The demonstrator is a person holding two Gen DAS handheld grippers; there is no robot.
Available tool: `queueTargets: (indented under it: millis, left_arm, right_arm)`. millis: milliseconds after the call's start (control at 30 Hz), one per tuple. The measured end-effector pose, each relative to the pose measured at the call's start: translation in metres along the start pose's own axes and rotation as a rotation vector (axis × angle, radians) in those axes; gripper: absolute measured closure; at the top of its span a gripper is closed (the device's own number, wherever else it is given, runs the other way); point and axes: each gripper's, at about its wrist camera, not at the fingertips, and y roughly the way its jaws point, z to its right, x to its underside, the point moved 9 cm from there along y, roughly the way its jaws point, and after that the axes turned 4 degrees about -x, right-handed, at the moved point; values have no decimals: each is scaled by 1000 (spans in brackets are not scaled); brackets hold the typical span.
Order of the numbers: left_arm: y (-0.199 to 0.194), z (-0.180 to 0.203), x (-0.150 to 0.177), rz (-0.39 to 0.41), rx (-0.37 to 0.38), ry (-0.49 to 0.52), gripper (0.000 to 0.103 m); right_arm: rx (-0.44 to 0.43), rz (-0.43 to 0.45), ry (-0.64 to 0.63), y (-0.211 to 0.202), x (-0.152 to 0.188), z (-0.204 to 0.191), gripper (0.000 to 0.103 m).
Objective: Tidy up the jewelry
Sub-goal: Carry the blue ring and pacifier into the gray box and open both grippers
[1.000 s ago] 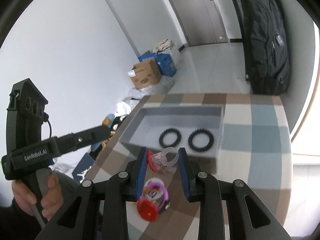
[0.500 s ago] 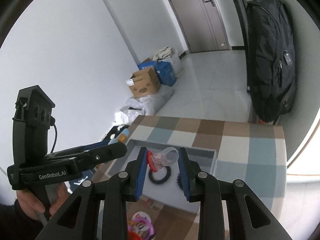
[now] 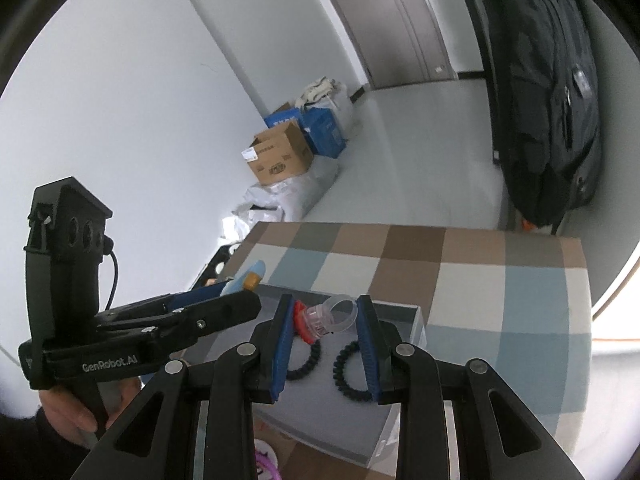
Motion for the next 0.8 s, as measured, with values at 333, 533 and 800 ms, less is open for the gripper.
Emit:
queueTargets:
  millis: [333,533,800]
  left_arm:
    - [11,3,3,-34,25,5,51]
    - [13,3,2,-61,103,-64,50]
    - [3,-1,-3,-32,158,-132,32]
  right_arm:
    - [13,-47,31,9,8,9,73]
    - [-6,-30,37,5,6,7,70]
    - [0,64,52,-15,-6,11,38]
